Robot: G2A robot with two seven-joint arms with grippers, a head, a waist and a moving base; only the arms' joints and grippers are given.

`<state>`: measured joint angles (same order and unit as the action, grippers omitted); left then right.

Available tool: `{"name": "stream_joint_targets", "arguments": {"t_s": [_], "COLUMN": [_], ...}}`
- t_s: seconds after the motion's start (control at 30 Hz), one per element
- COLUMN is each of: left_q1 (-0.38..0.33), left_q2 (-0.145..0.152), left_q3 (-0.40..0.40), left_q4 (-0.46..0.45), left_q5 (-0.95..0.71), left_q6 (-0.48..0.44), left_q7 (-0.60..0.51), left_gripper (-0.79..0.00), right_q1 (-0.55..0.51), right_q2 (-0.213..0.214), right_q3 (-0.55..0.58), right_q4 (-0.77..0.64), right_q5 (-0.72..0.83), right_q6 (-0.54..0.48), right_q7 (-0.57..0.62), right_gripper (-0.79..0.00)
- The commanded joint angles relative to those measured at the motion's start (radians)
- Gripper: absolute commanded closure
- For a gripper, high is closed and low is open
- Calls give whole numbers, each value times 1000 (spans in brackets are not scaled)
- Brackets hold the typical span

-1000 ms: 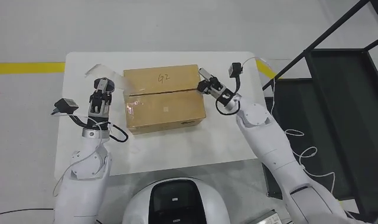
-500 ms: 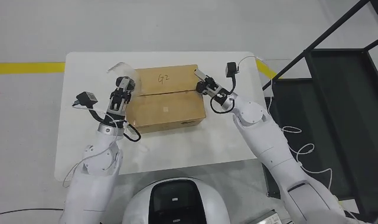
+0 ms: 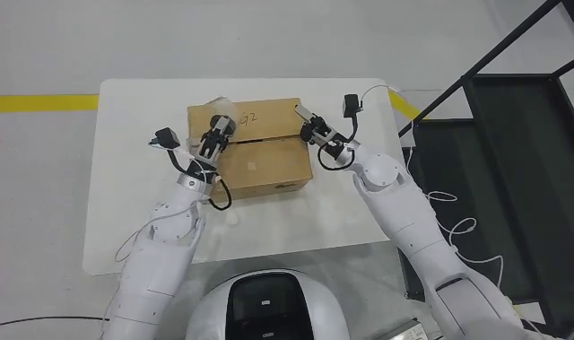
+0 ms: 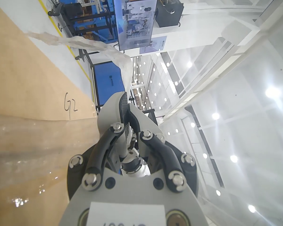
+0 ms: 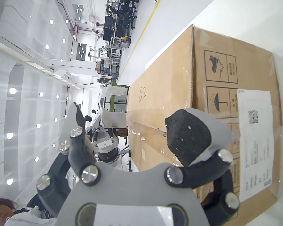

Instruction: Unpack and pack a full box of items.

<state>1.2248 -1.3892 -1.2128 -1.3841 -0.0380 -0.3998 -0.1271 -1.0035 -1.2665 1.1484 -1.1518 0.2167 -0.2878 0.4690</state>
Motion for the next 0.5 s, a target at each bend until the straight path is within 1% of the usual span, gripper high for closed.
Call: {"name": "stream_joint_targets", "arguments": {"t_s": [0.0,0.17,0.33,0.47], "left_q1": [-6,-21,-24,-18], "left_q2": [-1,-5,-7,-7], "left_q3": [6,21,30,29], "left_q4": [14,41,48,44], "left_q5": [2,8,10,8], "left_q6": [6,19,30,39], "left_q7": [-8,-20,-33,-43], "left_gripper": [0,0,0,0], "right_q1": [1,9,13,-2], "right_q2": [-1,-4,-6,-4], "right_q3": [-1,0,4,34], "right_q4": [1,7,9,-7], "right_q5": [-3,-3,-5,6], "right_q6": [3,5,0,-27], "right_q7": [-2,0,-6,-44], "right_gripper": [-785,-785,-785,-785]}}
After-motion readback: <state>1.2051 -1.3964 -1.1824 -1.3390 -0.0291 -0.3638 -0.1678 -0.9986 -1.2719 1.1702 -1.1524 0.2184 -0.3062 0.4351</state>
